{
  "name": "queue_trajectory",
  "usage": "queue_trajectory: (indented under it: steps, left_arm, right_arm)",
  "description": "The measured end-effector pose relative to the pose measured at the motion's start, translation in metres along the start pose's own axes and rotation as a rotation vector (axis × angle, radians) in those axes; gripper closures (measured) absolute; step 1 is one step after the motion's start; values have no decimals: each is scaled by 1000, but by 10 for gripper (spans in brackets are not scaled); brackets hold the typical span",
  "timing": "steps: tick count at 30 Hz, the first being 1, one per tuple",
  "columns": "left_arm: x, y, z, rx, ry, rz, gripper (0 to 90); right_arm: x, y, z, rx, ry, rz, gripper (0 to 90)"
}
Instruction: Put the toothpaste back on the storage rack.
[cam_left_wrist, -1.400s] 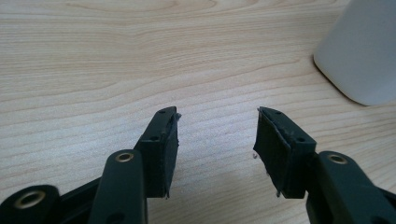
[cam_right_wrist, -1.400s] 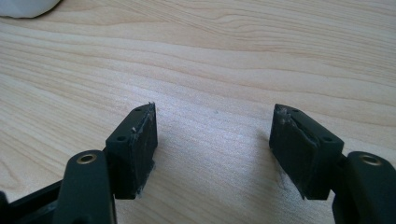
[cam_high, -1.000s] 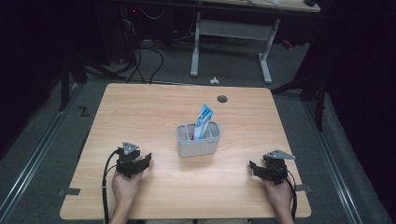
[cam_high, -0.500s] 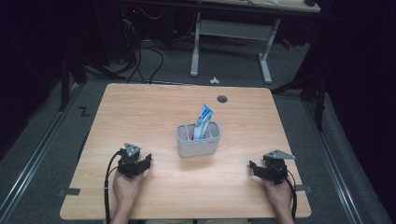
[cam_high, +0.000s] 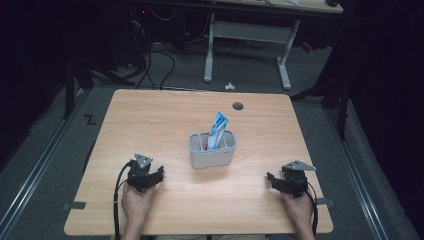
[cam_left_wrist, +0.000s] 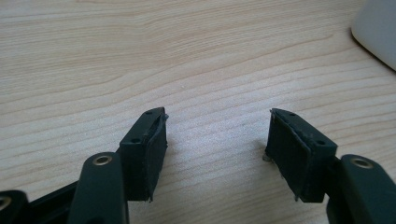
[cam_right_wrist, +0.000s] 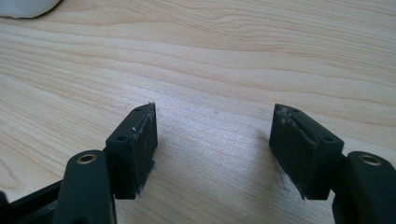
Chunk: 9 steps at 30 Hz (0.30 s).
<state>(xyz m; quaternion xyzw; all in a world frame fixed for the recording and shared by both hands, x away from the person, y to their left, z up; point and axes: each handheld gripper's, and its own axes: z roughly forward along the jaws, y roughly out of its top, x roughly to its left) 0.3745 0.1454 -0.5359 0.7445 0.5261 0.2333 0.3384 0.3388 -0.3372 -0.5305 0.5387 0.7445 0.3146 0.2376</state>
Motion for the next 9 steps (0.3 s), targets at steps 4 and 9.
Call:
queue_trajectory:
  steps: [4,9]
  left_arm:
    - [0,0,0,0,-3,0,374]
    - [0,0,0,8,-6,-1,326]
  right_arm:
    - [0,0,0,-1,0,0,327]
    - [0,0,0,0,1,2,328]
